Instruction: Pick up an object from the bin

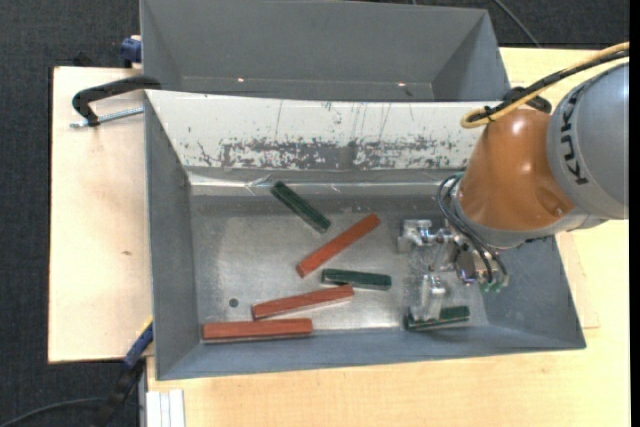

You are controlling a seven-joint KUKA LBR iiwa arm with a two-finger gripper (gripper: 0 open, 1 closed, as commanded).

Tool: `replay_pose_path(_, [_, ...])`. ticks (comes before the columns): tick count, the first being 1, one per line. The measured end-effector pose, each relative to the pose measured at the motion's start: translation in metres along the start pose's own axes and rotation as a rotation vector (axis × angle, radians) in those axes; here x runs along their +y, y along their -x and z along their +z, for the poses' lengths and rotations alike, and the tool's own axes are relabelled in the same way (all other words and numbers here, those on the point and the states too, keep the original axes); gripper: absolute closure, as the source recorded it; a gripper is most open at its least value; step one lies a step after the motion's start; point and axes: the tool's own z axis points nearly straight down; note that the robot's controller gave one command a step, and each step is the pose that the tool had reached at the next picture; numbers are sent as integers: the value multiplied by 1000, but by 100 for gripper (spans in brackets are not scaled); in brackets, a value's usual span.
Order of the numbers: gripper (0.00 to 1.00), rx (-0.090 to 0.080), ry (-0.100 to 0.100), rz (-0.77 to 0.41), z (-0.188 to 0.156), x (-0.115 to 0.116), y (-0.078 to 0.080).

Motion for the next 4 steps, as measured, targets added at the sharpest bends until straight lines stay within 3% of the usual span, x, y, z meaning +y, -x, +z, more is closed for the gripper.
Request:
replay_pose_path(1, [100,-2,-3,3,-1,-3,0])
replay_pose_path(2, [0,-4,-3,3,-2,-3,1])
replay_pose_path(3, [0,-5,0,-18,-2,53,-10])
replay_pose_path(4, [100,-3,-3,-13,-1,50,-10])
